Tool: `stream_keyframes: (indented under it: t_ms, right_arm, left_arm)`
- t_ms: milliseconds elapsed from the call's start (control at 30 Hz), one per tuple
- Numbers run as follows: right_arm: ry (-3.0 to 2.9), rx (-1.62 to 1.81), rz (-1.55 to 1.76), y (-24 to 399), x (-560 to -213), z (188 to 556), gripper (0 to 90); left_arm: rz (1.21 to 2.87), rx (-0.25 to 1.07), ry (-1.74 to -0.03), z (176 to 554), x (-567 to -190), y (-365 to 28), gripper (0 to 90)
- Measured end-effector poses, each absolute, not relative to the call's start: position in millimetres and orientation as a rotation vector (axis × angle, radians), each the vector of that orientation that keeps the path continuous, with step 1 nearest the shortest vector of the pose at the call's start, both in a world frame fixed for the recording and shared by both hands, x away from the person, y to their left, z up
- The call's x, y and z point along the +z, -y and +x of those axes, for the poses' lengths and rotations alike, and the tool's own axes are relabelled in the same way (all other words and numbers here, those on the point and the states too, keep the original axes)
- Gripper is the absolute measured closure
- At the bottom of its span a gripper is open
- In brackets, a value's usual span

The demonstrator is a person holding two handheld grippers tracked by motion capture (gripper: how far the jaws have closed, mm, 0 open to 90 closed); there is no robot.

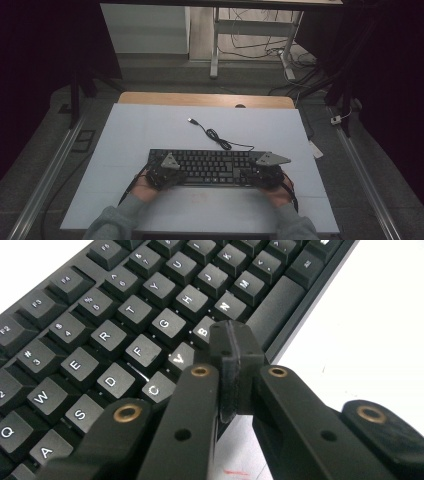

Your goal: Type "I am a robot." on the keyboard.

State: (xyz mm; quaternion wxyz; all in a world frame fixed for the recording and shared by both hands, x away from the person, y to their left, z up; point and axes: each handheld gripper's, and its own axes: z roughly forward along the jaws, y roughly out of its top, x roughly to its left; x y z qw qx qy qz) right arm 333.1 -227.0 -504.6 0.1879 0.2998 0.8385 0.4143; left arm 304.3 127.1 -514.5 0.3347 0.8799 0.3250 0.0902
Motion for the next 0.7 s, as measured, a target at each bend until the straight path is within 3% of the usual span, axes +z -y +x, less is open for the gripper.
stream_keyframes:
  t_ms: [167, 467, 700]
  right_arm:
    - [-2.359, 1.167, 0.843, 227, -505, 333, 50.2]
    - [-2.354, 1.162, 0.841, 228, -504, 333, 50.2]
    - [-2.355, 1.161, 0.842, 228, -504, 333, 50.2]
  left_arm:
    - [2.223, 0.242, -0.870, 304, -507, -135, 88.1]
    - [2.060, 0.284, -0.978, 306, -494, -162, 58.1]
    - [2.008, 0.313, -1.052, 309, -490, -182, 48.8]
